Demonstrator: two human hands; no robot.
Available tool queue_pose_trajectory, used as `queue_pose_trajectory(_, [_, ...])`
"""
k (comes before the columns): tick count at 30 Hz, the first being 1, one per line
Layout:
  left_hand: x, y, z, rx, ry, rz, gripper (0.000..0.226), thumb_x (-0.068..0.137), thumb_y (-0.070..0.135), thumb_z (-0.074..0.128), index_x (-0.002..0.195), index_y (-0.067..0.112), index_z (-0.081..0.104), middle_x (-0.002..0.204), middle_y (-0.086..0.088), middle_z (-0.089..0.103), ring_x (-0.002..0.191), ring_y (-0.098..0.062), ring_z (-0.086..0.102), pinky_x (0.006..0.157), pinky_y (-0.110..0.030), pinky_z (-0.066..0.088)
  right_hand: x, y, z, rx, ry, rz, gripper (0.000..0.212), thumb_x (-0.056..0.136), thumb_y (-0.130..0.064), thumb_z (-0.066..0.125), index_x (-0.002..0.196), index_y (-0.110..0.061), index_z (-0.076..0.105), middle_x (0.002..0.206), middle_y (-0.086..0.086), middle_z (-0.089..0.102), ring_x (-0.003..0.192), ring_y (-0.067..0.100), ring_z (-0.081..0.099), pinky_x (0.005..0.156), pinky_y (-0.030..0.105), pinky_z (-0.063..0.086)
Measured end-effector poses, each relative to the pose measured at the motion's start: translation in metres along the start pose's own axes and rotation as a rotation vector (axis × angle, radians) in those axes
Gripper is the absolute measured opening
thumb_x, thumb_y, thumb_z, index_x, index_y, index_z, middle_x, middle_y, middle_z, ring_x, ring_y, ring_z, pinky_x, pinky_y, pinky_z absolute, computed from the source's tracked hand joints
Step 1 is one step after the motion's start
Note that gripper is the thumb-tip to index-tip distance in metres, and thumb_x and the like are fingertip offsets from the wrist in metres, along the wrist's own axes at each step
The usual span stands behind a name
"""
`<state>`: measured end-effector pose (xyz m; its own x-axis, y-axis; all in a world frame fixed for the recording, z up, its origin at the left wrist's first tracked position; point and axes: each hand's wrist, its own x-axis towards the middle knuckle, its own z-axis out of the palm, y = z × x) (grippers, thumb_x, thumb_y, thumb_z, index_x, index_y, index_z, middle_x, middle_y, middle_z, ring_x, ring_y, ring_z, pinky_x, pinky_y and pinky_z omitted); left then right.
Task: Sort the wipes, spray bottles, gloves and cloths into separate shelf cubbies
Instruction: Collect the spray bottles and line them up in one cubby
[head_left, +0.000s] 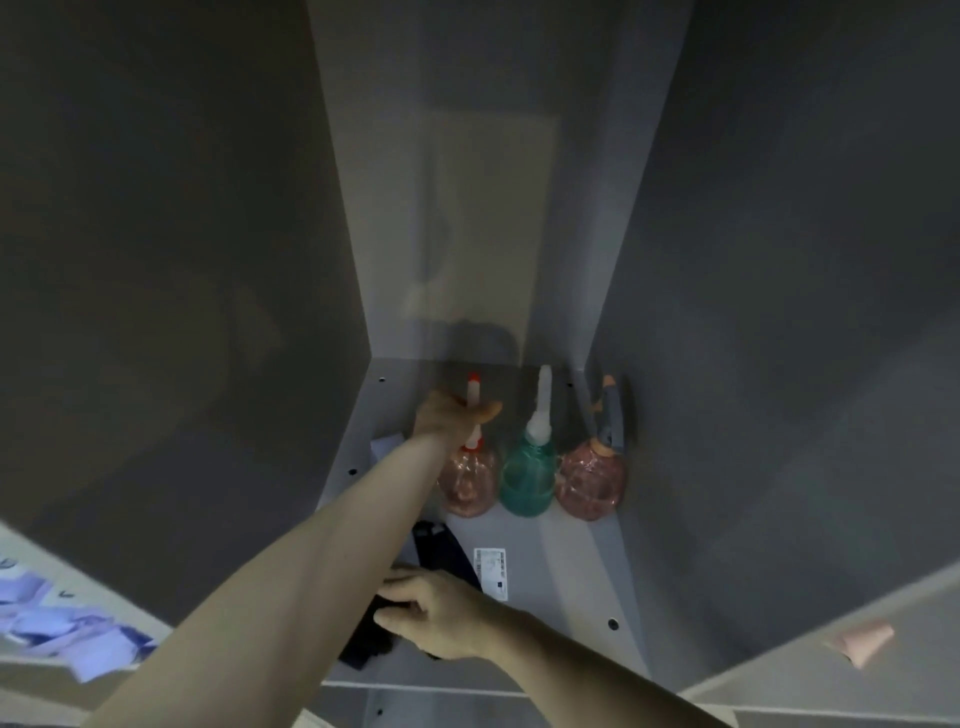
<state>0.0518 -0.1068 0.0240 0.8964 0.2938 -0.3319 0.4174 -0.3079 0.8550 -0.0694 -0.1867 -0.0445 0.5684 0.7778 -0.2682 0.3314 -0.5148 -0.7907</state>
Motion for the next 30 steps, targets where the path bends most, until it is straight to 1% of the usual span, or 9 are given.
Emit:
queue_pose_trajectory(3, [-0.005, -0.013, -0.017, 0.031, -0.007, 0.067, 0.036, 0.089, 0.05, 0.054, 0.097, 0.016, 0.063, 0.105, -0.011, 0.065, 0.1, -0.027, 0.061, 0.095, -0.038, 0.048, -0.022, -0.003, -0.013, 0.097, 0.076, -0.009, 0.034, 0.097, -0.03, 0.046, 0.121, -0.011, 0.061, 0.132, 0.005, 0.058, 0.116, 0.007, 0.053, 0.102, 0.028, 0.039])
queue_pose_trajectory(5, [-0.012, -0.037, -0.035, -0.072, 0.081, 0.117, 0.012, 0.095, 0.031, 0.051, 0.09, 0.024, 0.06, 0.112, -0.01, 0.065, 0.105, -0.027, 0.06, 0.098, -0.043, 0.046, -0.04, -0.005, -0.026, 0.227, 0.189, 0.021, 0.035, 0.097, -0.032, 0.048, 0.11, -0.004, 0.065, 0.109, 0.016, 0.067, 0.092, 0.011, 0.063, 0.087, 0.03, 0.047])
queue_pose_trajectory(9, [-0.043, -0.097, -0.051, 0.145, -0.284, 0.221, 0.049, 0.081, -0.016, 0.042, 0.109, 0.02, 0.059, 0.112, 0.003, 0.06, 0.107, -0.01, 0.056, 0.093, -0.027, 0.042, -0.066, -0.005, -0.054, 0.537, 0.381, 0.087, 0.023, 0.092, -0.02, 0.057, 0.113, -0.019, 0.068, 0.11, -0.007, 0.069, 0.101, -0.007, 0.062, 0.09, 0.013, 0.048])
queue_pose_trajectory(12, [-0.052, -0.12, -0.05, 0.422, -0.385, 0.221, 0.059, 0.08, -0.006, 0.052, 0.125, 0.032, 0.055, 0.128, 0.01, 0.05, 0.126, -0.011, 0.043, 0.105, -0.03, 0.037, -0.076, -0.016, -0.074, 0.558, 0.418, 0.1, 0.026, 0.093, -0.02, 0.056, 0.117, -0.022, 0.066, 0.108, -0.025, 0.065, 0.103, -0.018, 0.055, 0.083, -0.001, 0.042])
queue_pose_trajectory(15, [-0.056, -0.131, -0.05, 0.555, -0.333, 0.256, 0.046, 0.08, 0.023, 0.068, 0.123, 0.035, 0.055, 0.13, 0.016, 0.041, 0.128, -0.007, 0.025, 0.116, -0.036, 0.019, -0.085, -0.026, -0.085, 0.545, 0.507, 0.085, 0.031, 0.094, -0.016, 0.055, 0.124, -0.017, 0.061, 0.123, -0.017, 0.06, 0.114, -0.012, 0.052, 0.092, 0.003, 0.04])
queue_pose_trajectory(18, [-0.069, -0.119, -0.045, 0.346, -0.099, 0.359, 0.026, 0.065, 0.059, 0.067, 0.082, 0.044, 0.055, 0.095, 0.02, 0.054, 0.105, -0.013, 0.05, 0.103, -0.039, 0.037, -0.102, -0.024, -0.081, 0.596, 0.648, 0.081, 0.028, 0.091, -0.018, 0.059, 0.119, -0.018, 0.066, 0.118, -0.02, 0.064, 0.108, -0.015, 0.055, 0.09, 0.002, 0.041])
queue_pose_trajectory(22, [-0.079, -0.087, -0.031, 0.242, 0.075, 0.532, 0.01, 0.084, 0.033, 0.064, 0.076, 0.03, 0.058, 0.072, 0.011, 0.063, 0.07, -0.009, 0.06, 0.068, -0.027, 0.046, -0.134, -0.01, -0.072, 0.373, 0.917, 0.233, 0.03, 0.092, -0.015, 0.057, 0.121, -0.018, 0.064, 0.122, -0.007, 0.064, 0.095, -0.013, 0.059, 0.078, -0.001, 0.038])
queue_pose_trajectory(26, [-0.091, -0.075, 0.013, 0.409, -0.142, 0.482, 0.004, 0.089, 0.023, 0.062, 0.087, 0.025, 0.065, 0.086, 0.003, 0.069, 0.075, -0.01, 0.061, 0.069, -0.023, 0.044, -0.146, 0.021, -0.061, -0.079, 0.728, 0.526, 0.061, 0.086, -0.037, 0.046, 0.144, -0.02, 0.036, 0.146, 0.005, 0.042, 0.126, 0.021, 0.048, 0.098, 0.026, 0.039])
queue_pose_trajectory(30, [-0.096, -0.098, 0.07, 0.644, -0.145, 0.529, 0.023, 0.088, 0.024, 0.052, 0.106, 0.026, 0.066, 0.107, 0.0, 0.071, 0.1, -0.021, 0.065, 0.083, -0.027, 0.046, -0.135, 0.067, -0.033, -0.225, 0.484, 0.573, 0.075, 0.071, -0.043, 0.044, 0.144, -0.025, 0.035, 0.148, 0.009, 0.04, 0.131, 0.024, 0.045, 0.102, 0.028, 0.04])
